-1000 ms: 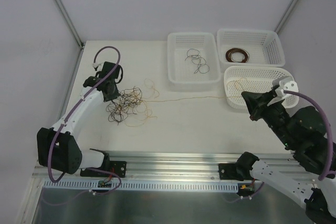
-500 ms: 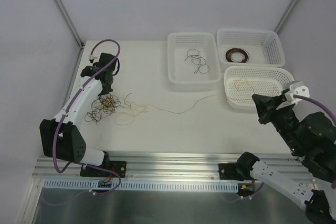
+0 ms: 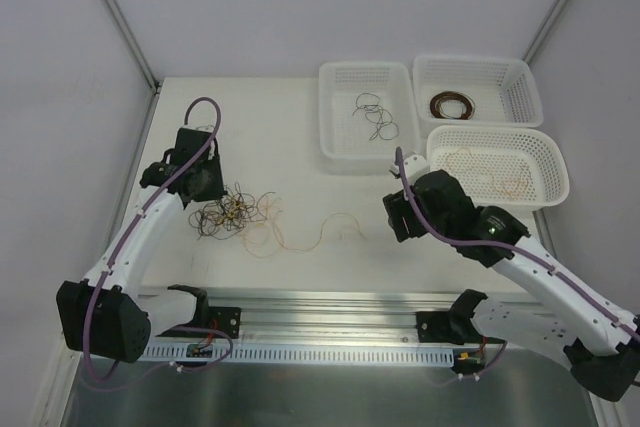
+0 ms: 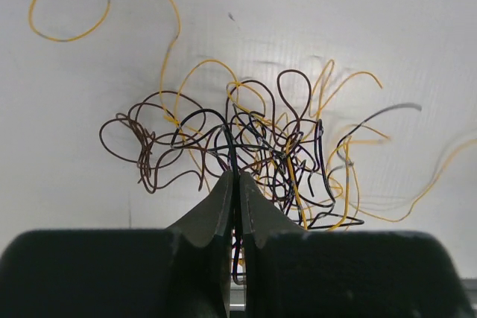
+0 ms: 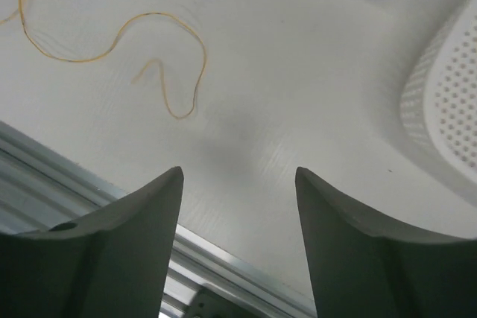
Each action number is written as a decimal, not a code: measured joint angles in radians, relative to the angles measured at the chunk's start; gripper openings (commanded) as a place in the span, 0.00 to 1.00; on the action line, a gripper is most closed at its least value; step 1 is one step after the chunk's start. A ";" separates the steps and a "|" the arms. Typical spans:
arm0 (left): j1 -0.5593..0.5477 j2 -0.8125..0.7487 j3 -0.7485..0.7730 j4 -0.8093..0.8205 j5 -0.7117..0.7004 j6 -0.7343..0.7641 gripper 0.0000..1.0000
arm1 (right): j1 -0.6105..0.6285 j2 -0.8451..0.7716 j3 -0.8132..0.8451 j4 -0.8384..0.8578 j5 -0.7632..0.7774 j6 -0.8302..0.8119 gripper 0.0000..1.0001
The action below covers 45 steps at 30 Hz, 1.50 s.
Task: Untangle the cables
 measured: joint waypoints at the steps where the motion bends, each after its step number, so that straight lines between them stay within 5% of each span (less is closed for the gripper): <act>1: 0.000 -0.001 -0.011 0.011 0.026 0.002 0.00 | 0.000 0.019 -0.006 0.013 -0.035 -0.002 0.73; 13: 0.000 -0.001 -0.072 0.091 0.181 0.043 0.00 | 0.005 0.418 0.056 0.337 -0.467 -0.113 0.74; 23: 0.000 -0.014 -0.083 0.096 0.183 0.047 0.00 | 0.013 0.857 0.157 0.670 -0.597 -0.024 0.67; 34: 0.000 -0.016 -0.087 0.099 0.191 0.047 0.00 | 0.033 1.103 0.248 0.918 -0.655 0.106 0.56; 37: 0.000 -0.016 -0.087 0.099 0.191 0.048 0.00 | 0.034 1.133 0.279 0.948 -0.666 0.120 0.46; 43: 0.000 -0.016 -0.087 0.100 0.188 0.048 0.00 | 0.035 1.150 0.286 0.979 -0.681 0.144 0.01; 45: 0.000 -0.016 -0.087 0.100 0.179 0.048 0.00 | 0.035 1.133 0.264 0.975 -0.674 0.137 0.01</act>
